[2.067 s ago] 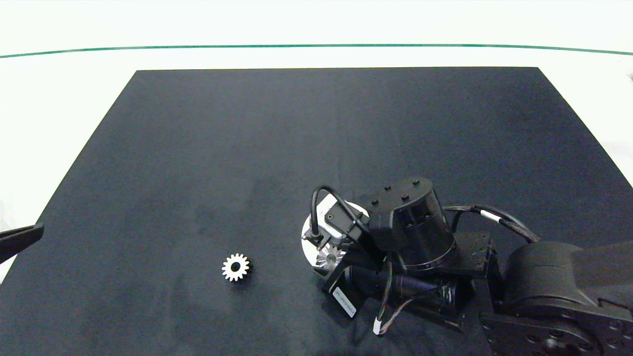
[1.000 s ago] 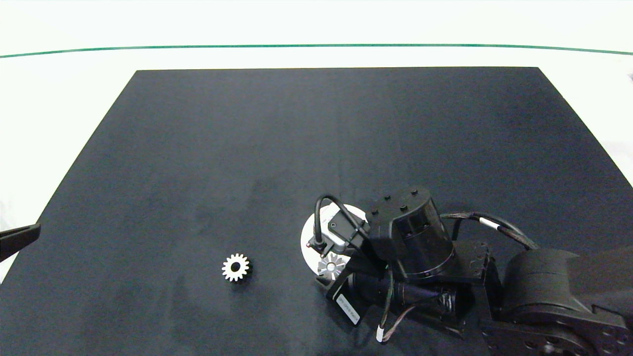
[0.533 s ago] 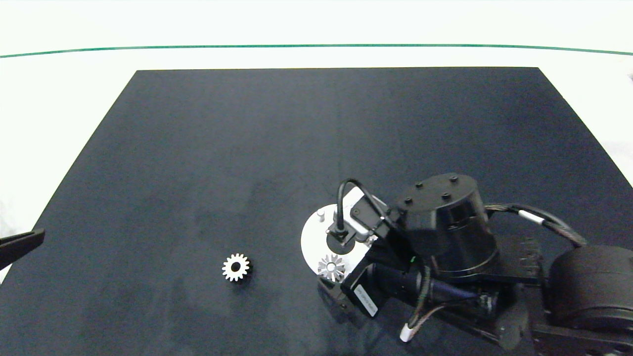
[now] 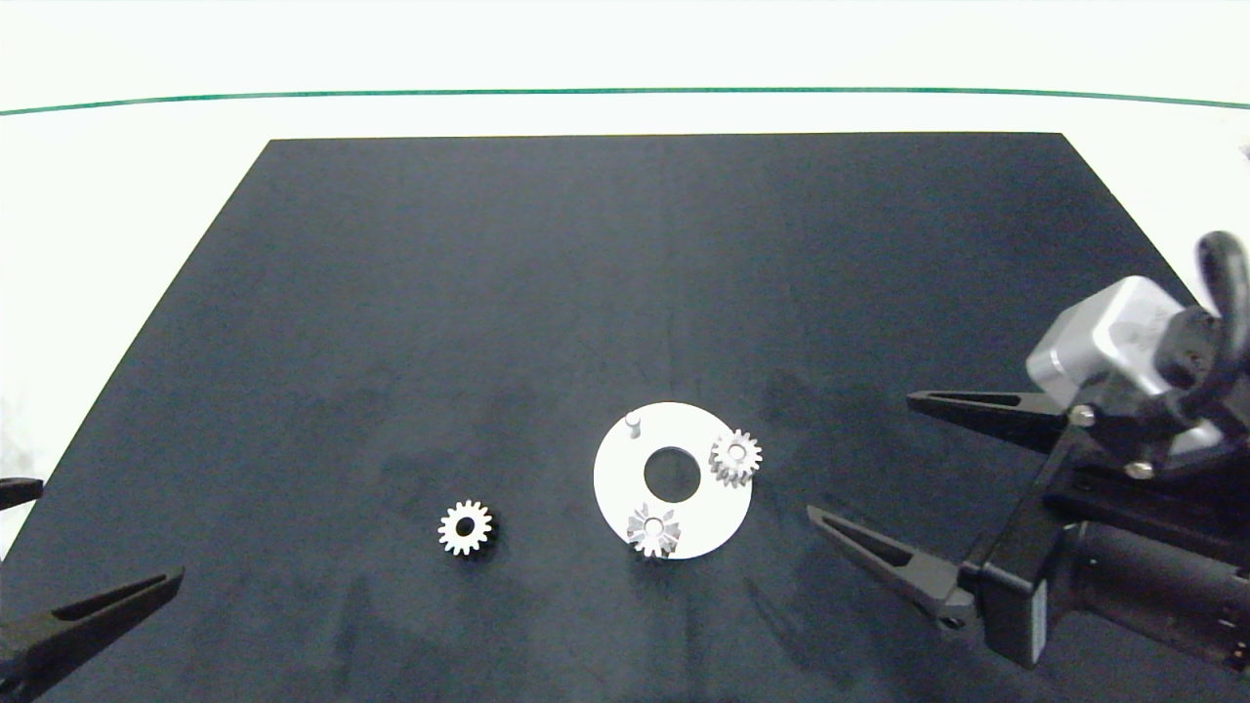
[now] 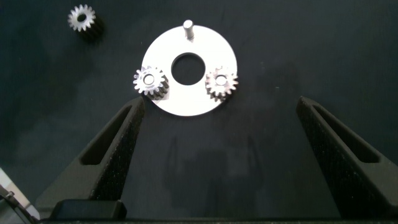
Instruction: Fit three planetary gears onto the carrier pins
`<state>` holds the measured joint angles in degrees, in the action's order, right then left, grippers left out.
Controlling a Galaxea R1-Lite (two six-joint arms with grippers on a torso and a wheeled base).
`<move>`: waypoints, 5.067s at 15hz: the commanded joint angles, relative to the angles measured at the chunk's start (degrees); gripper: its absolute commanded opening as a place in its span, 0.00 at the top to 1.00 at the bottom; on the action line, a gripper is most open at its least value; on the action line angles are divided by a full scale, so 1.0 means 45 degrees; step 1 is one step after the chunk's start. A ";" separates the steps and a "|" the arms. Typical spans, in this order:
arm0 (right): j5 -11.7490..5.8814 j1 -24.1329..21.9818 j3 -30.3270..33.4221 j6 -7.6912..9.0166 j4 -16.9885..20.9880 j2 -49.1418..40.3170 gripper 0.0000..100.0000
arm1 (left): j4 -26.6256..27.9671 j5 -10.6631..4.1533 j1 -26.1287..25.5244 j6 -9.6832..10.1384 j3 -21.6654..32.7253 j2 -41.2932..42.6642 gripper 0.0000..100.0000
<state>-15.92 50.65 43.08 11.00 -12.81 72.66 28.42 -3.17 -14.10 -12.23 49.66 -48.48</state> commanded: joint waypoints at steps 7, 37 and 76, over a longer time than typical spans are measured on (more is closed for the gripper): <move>0.0100 0.0287 -0.0511 0.0525 0.0054 -0.2923 0.00 | -0.4283 -0.0507 -0.2647 0.1662 -0.0900 -0.5242 0.00; 0.0120 0.0346 -0.0492 0.0525 0.0054 -0.3021 0.00 | -1.0631 -0.2206 -0.4893 0.2014 -0.3771 -0.8582 0.02; 0.0140 0.0072 -0.0199 0.0545 0.0035 -0.3450 0.00 | -1.2623 -0.2753 -0.5225 0.0100 -0.4064 -0.8543 0.80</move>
<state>-15.15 50.96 42.19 13.34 -12.59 57.33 -28.11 -15.46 -37.67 -11.57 30.67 -86.96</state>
